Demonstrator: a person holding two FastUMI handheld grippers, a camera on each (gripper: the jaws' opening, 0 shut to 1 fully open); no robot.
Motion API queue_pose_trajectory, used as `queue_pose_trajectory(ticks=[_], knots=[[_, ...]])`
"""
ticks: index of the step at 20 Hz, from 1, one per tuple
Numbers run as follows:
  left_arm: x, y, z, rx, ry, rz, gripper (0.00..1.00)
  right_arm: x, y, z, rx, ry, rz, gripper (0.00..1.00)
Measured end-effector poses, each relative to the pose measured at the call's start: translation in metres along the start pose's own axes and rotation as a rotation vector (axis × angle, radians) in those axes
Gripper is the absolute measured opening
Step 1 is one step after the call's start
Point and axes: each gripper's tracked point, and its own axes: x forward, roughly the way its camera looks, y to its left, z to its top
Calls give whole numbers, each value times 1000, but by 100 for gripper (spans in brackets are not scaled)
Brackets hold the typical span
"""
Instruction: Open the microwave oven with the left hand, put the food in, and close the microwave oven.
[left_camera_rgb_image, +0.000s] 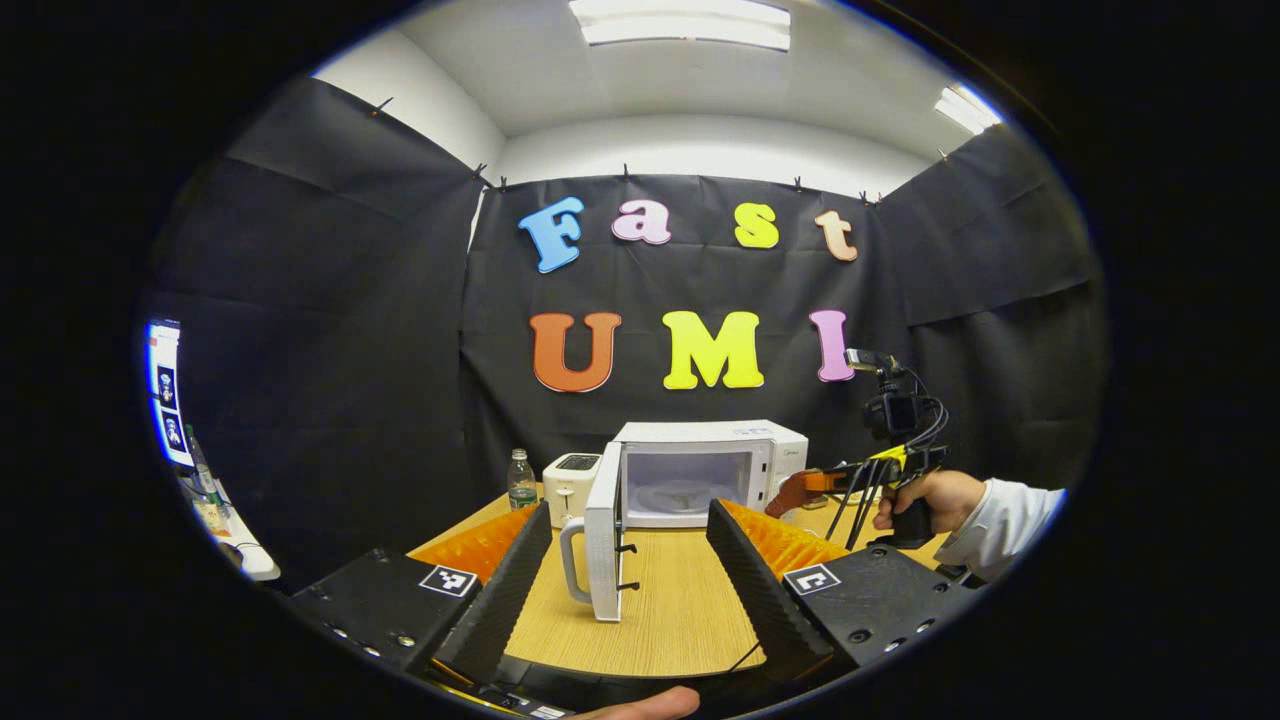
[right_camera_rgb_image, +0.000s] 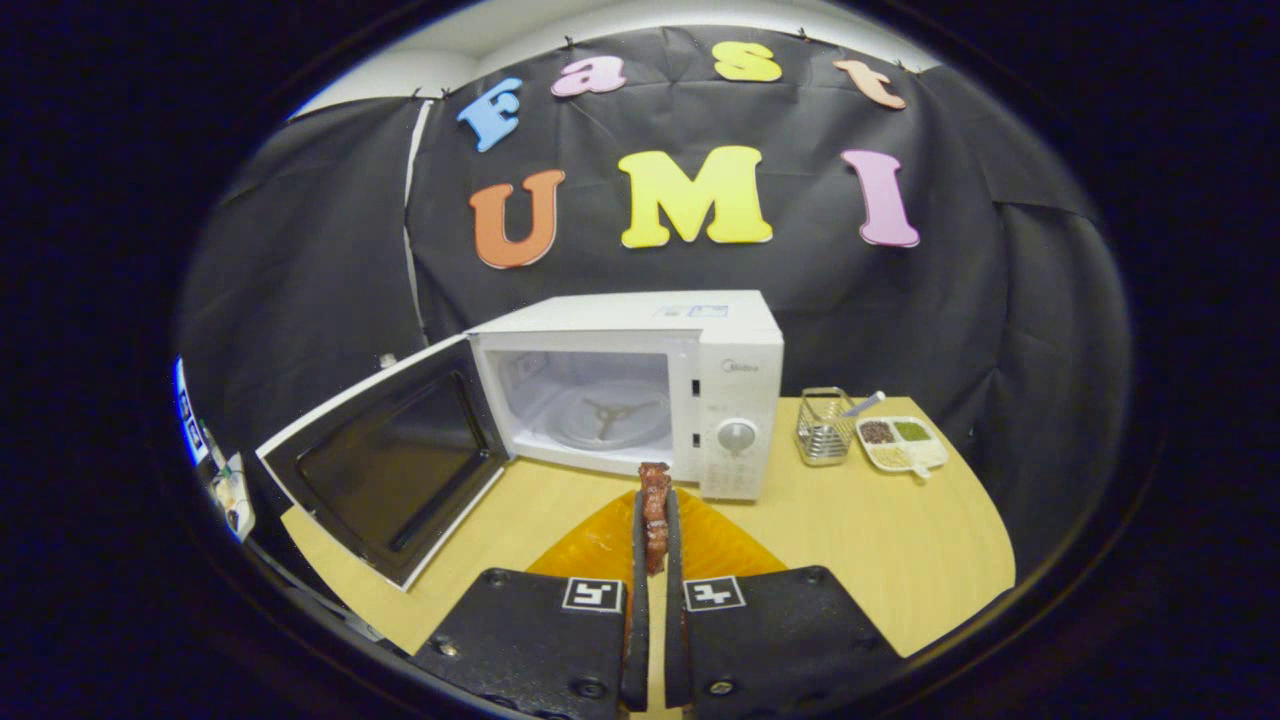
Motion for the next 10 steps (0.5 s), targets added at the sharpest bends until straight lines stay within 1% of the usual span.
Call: queue_pose_trajectory(ticks=[1,3,4,5,6,10], knots=[[1,-1,1,3,-4,-4,95,10,7,4,-18,-32,-2,9],[2,2,5,4,-12,-11,95,30,16,7,-52,-78,-35,9],[4,4,6,5,-14,-13,95,42,24,9,-55,-92,-47,0],[6,6,7,7,-18,-14,95,56,30,11,-56,-100,-56,10],[6,8,8,8,-22,-8,95,69,36,15,-62,-105,-67,10],[11,29,9,14,-39,63,95,129,60,15,-89,-93,-82,10]])
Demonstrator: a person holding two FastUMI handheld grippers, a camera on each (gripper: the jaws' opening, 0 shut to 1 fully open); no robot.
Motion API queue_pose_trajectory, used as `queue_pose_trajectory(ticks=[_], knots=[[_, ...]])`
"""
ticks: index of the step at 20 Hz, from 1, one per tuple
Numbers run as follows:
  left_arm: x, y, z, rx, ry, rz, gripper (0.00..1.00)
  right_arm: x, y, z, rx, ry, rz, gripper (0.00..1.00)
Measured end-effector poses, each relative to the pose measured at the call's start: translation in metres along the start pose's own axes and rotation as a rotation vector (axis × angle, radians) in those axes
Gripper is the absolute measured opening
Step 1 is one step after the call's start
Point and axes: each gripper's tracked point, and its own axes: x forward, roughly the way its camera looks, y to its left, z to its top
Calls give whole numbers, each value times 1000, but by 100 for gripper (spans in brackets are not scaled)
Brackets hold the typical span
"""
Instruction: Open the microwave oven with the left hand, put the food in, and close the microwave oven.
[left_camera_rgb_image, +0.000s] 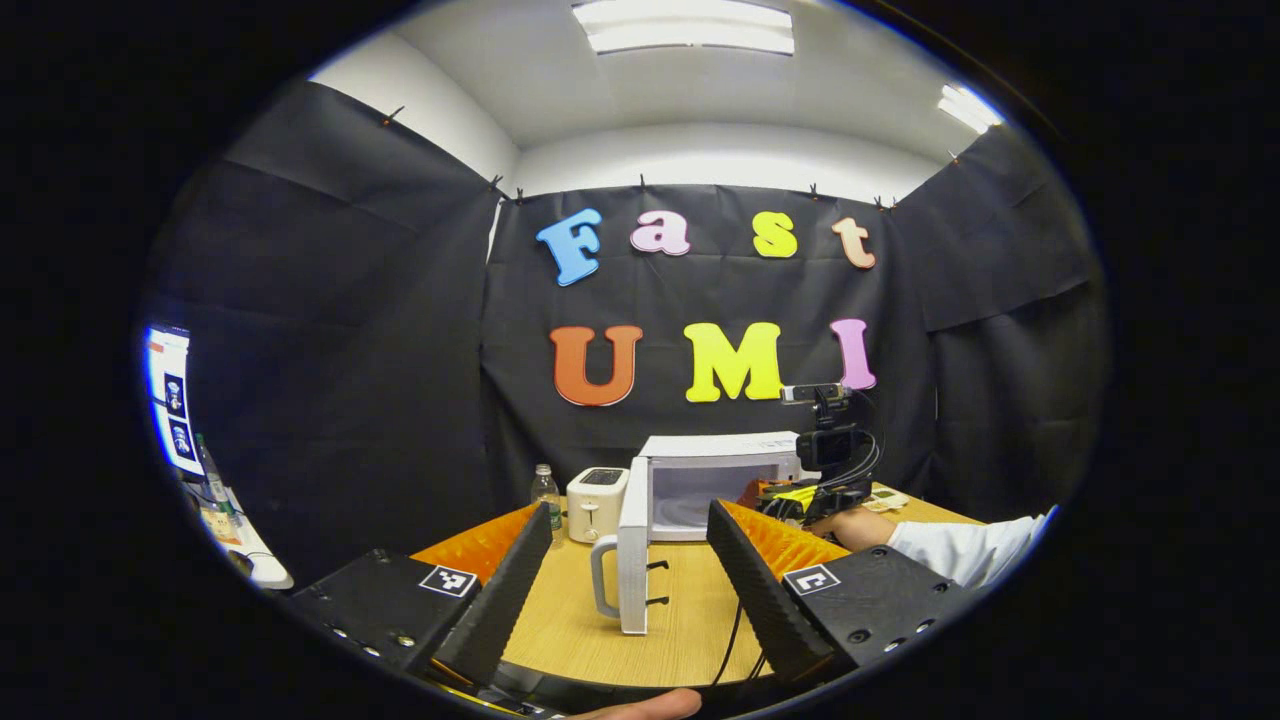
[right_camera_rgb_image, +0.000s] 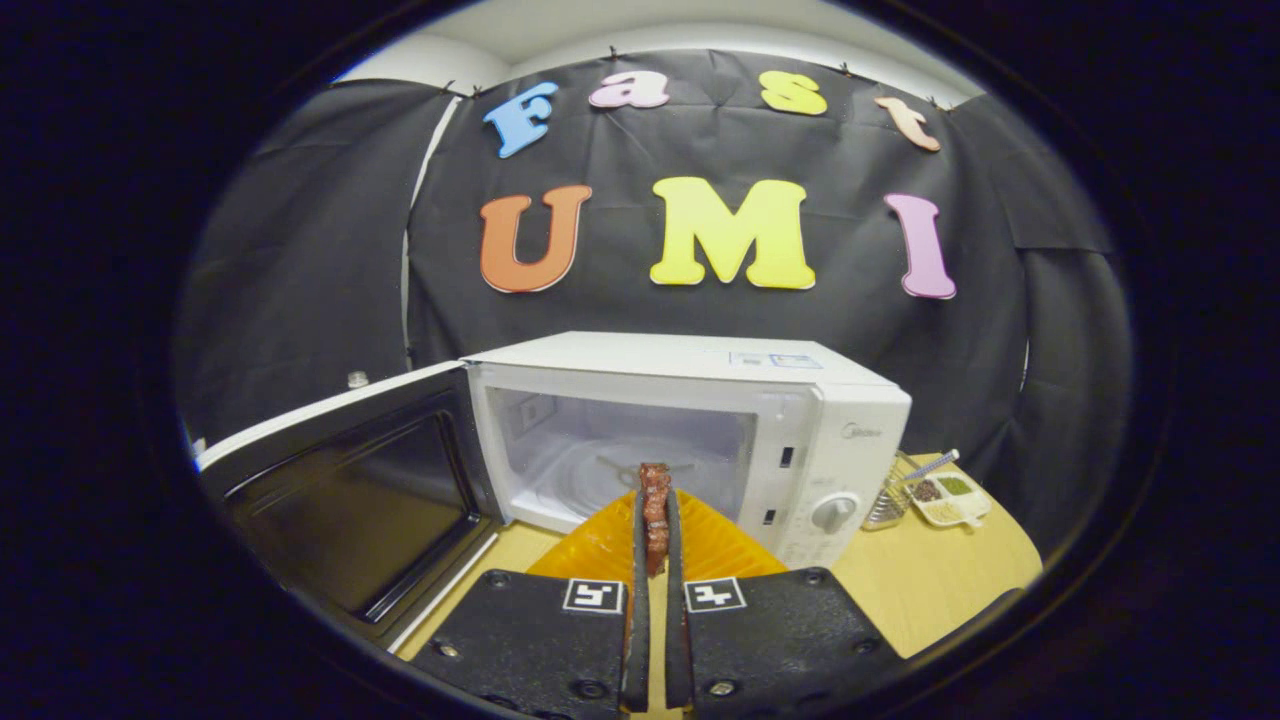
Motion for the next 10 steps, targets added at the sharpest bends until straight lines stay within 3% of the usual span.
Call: queue_pose_trajectory(ticks=[5,10], knots=[[25,12,-8,-10,39,21,95,89,21,-12,58,-6,-21,9],[42,19,-1,4,39,31,95,160,18,-21,232,-12,-100,9]])
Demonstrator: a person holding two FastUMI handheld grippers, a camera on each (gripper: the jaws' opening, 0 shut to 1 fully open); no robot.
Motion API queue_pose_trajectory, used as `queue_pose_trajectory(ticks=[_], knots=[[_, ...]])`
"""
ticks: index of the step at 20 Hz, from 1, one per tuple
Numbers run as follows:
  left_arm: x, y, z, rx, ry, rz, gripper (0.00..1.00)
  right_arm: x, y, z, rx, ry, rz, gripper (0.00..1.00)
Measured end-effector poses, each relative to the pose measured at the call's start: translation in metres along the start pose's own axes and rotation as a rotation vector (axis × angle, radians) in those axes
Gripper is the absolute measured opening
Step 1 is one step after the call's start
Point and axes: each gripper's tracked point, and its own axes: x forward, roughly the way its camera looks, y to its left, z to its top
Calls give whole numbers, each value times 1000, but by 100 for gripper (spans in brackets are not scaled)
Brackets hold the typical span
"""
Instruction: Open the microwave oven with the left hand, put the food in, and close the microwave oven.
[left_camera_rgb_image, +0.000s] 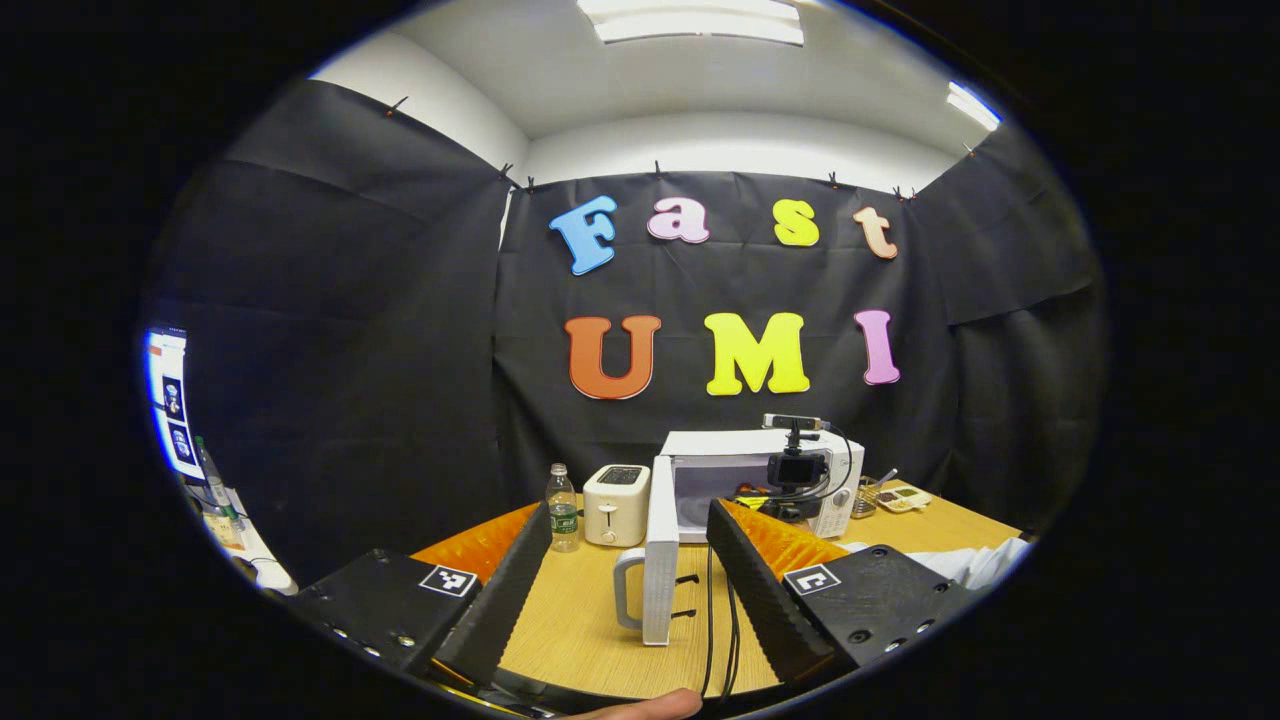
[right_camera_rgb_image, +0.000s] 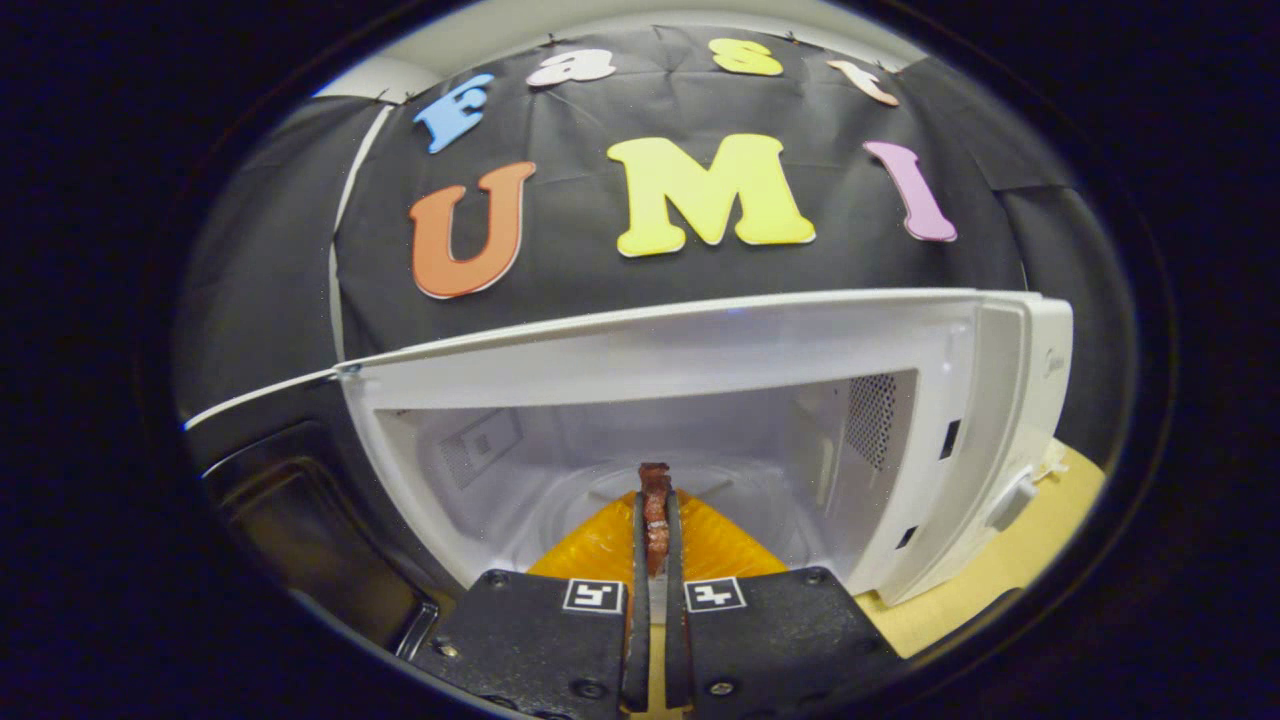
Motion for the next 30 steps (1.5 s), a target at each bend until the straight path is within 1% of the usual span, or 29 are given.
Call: queue_pose_trajectory(ticks=[3,8,9,10,11,12,13,14,15,17,19,20,21,22,24,25,26,28,29,30], knots=[[9,7,6,4,-8,16,95,23,5,1,90,-14,14,9],[27,8,0,-21,1,15,95,44,-2,-1,142,-52,-4,10],[31,3,-3,-35,15,-2,95,45,-2,-1,127,-59,-10,10],[37,-4,-7,-53,32,-18,100,47,-1,-2,110,-68,-12,10],[42,-8,-9,-67,47,-32,82,49,-1,-2,96,-69,-17,11],[45,-13,-12,-75,55,-44,92,52,-3,-3,79,-74,-20,12],[46,-14,-13,-77,58,-49,93,56,-6,-6,54,-68,-35,13],[46,-13,-15,-74,61,-48,82,60,-11,-10,19,-56,-52,14],[49,-12,-18,-65,65,-50,93,62,-14,-13,-17,-37,-61,19],[54,-12,-24,-56,83,-51,92,67,-19,-18,-60,-15,-71,22],[56,-10,-29,-56,100,-49,92,66,-23,-19,-59,5,-68,24],[56,-9,-30,-58,101,-49,92,63,-23,-20,-52,17,-61,37],[57,-11,-29,-61,97,-58,92,60,-25,-20,-46,29,-62,53],[58,-14,-30,-68,93,-71,92,55,-29,-20,-43,42,-71,50],[60,-14,-34,-93,102,-88,93,44,-33,-18,-31,51,-77,56],[59,-14,-38,-102,110,-94,92,37,-33,-18,-22,63,-69,57],[61,-14,-39,-108,114,-98,92,30,-30,-18,-8,70,-42,67],[62,-10,-42,-108,123,-99,92,10,-32,-17,-11,85,-25,88],[62,-7,-42,-103,125,-91,92,-1,-31,-12,-10,75,-13,93],[61,-3,-42,-99,119,-82,93,-13,-33,-7,-12,67,-8,92]])
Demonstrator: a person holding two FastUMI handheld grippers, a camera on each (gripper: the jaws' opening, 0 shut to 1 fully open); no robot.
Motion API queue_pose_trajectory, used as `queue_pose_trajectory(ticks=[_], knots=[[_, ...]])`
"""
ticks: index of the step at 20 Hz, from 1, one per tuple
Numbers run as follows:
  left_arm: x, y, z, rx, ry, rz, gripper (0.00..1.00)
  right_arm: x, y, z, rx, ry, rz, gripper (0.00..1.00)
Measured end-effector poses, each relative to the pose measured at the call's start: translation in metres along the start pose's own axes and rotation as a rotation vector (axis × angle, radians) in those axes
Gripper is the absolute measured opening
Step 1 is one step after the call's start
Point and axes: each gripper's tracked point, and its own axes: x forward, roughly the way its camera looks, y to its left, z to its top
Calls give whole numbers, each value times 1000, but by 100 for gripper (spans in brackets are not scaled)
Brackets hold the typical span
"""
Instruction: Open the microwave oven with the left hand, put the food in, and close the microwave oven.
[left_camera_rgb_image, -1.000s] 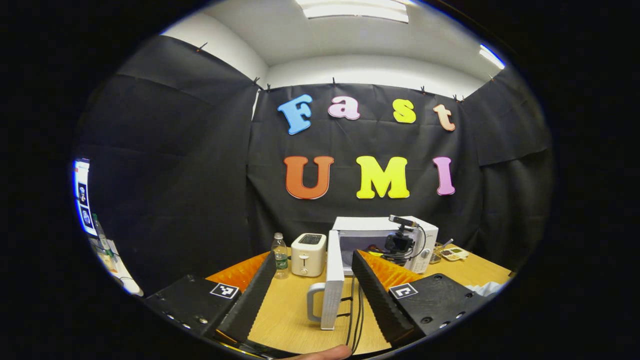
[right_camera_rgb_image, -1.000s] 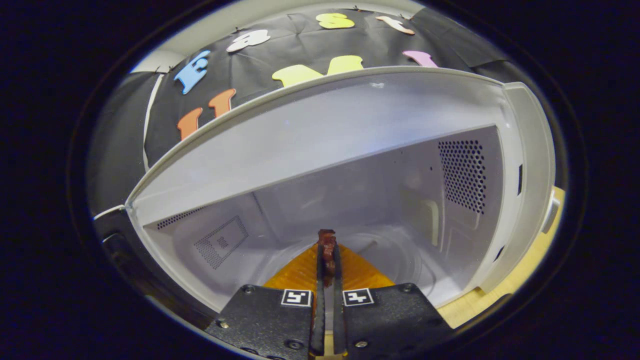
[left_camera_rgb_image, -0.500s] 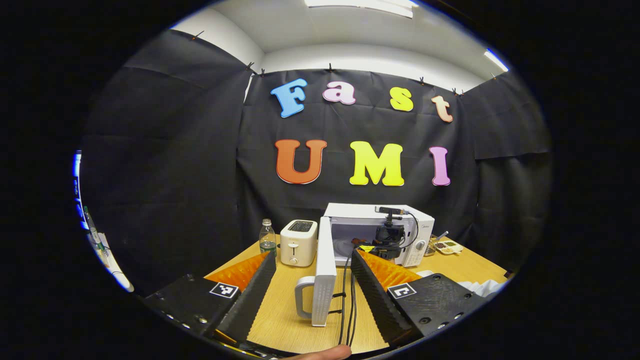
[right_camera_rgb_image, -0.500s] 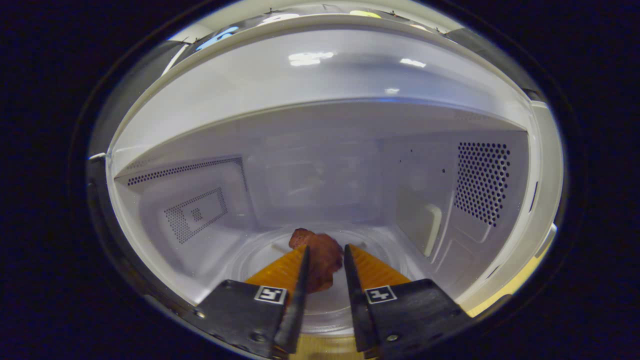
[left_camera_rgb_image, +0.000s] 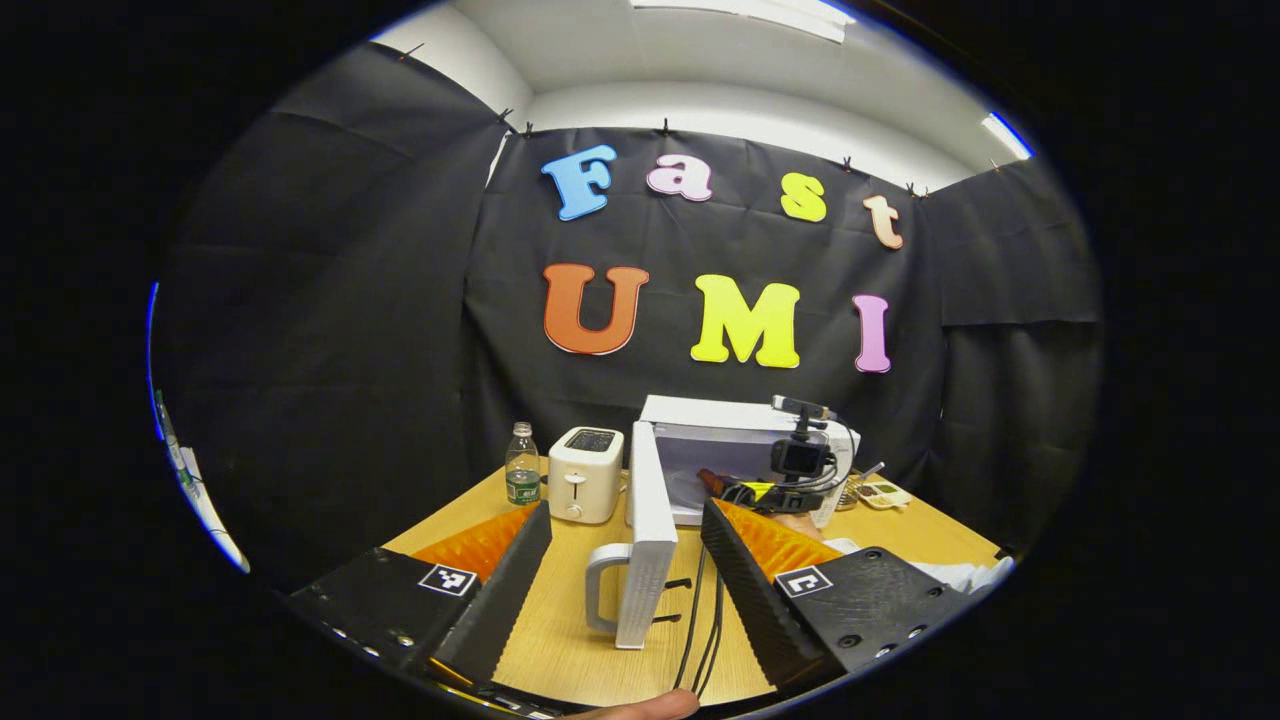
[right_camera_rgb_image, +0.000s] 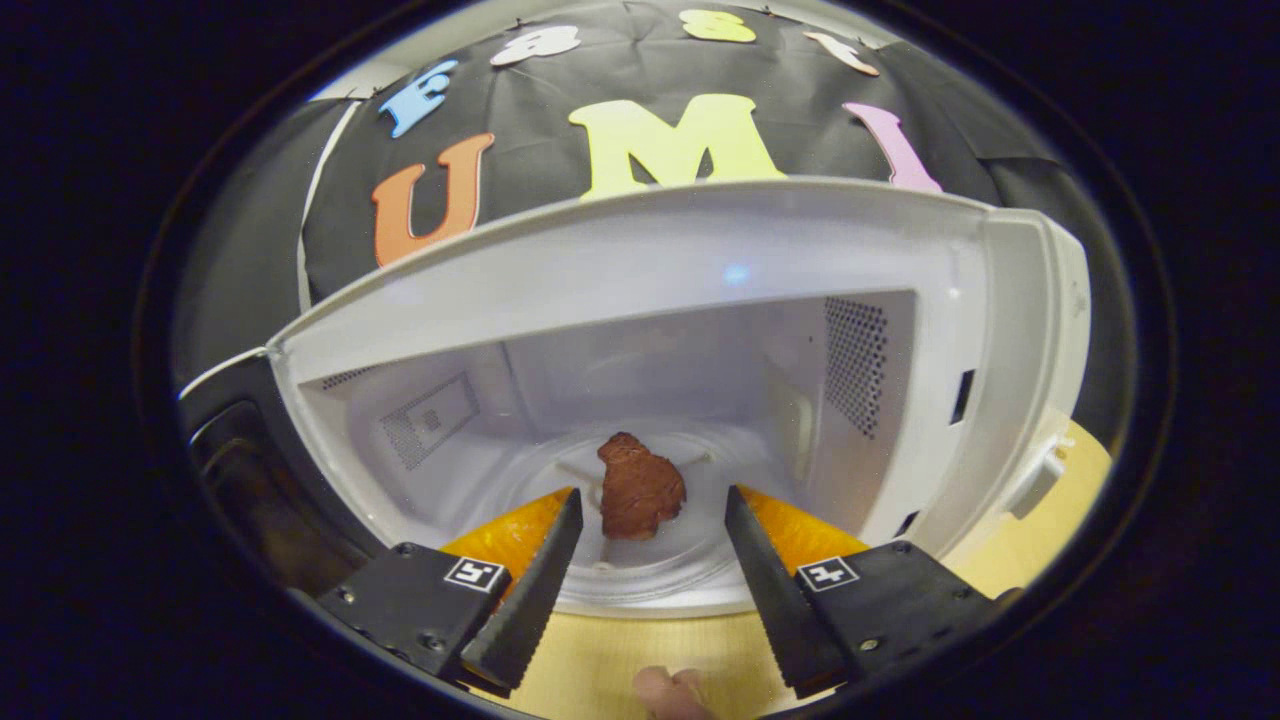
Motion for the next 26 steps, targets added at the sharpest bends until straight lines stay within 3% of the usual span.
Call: queue_pose_trajectory(ticks=[1,2,3,13,14,15,16,19,20,22,23,24,26], knots=[[0,1,3,3,-16,-2,93,-12,1,2,-5,-1,17,93],[-1,3,5,-2,-28,0,92,-25,0,5,-4,0,29,87],[0,7,3,-7,-31,1,92,-38,-1,10,0,0,41,92],[5,39,11,49,-88,46,92,-210,-37,51,-60,-58,109,90],[4,40,15,48,-112,36,92,-230,-46,55,-77,-64,101,99],[4,43,22,46,-152,34,92,-250,-55,59,-94,-76,92,90],[7,50,25,51,-179,44,92,-269,-63,64,-106,-89,82,99],[28,68,-3,107,-141,77,93,-328,-82,76,-142,-133,72,98],[35,72,-10,121,-133,88,93,-345,-87,77,-155,-142,76,90],[41,81,-19,127,-133,112,92,-378,-91,80,-171,-169,96,90],[47,83,-26,122,-127,101,92,-394,-97,81,-165,-186,96,98],[52,78,-39,107,-93,66,82,-407,-98,81,-160,-199,100,98],[59,75,-52,87,-66,41,38,-429,-92,78,-171,-210,127,98]])
